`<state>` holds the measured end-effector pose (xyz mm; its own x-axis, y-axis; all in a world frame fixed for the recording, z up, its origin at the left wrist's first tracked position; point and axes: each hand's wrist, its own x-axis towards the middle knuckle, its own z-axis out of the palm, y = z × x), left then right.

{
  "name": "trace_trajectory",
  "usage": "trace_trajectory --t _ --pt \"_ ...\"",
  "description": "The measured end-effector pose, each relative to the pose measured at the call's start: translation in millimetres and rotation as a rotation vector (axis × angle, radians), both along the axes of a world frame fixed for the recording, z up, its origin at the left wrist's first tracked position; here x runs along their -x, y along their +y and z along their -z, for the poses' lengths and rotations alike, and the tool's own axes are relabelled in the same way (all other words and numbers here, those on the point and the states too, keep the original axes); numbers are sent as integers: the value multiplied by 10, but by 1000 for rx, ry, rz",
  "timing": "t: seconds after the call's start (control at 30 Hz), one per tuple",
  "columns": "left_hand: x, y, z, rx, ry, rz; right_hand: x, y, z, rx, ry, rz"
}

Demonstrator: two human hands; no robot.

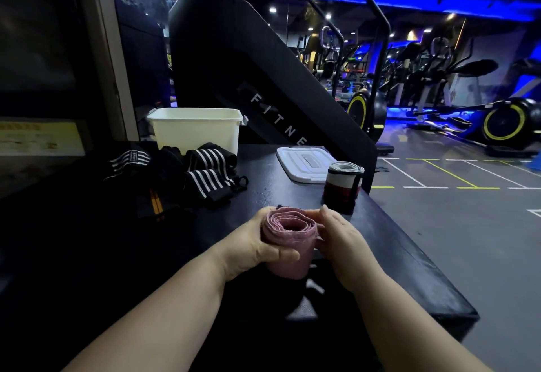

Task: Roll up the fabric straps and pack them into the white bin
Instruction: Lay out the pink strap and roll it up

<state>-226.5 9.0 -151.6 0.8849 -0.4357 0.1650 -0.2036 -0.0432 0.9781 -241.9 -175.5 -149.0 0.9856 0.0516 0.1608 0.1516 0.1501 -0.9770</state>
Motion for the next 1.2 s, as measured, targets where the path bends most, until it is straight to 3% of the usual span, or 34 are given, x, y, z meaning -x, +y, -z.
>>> trace_trajectory --t 0.1,0.2,0.3,0.53,0.7,0.8,0.87,1.03,1.2 --pt "13 0 -22 -7 -10 -1 -121 84 -96 129 31 98" --pt "34 5 -48 -14 -2 -5 -236 170 -200 243 118 54" --pt "55 -10 -52 -3 12 -18 -239 197 -248 206 209 46" --pt "46 -5 -43 24 12 -14 -251 266 -268 84 183 60" --pt "45 -10 -29 22 -14 10 -249 261 -206 -187 169 -18" --pt "43 -14 -28 20 -24 -15 -231 212 -207 -450 275 -67" --pt "34 -19 -13 8 -33 -32 -207 181 -229 -523 296 -83" --pt "50 -20 -12 -18 -58 -43 -163 14 -235 -247 176 -47" --pt "36 -15 -16 -21 -72 -54 -138 -176 -136 -138 89 -216"
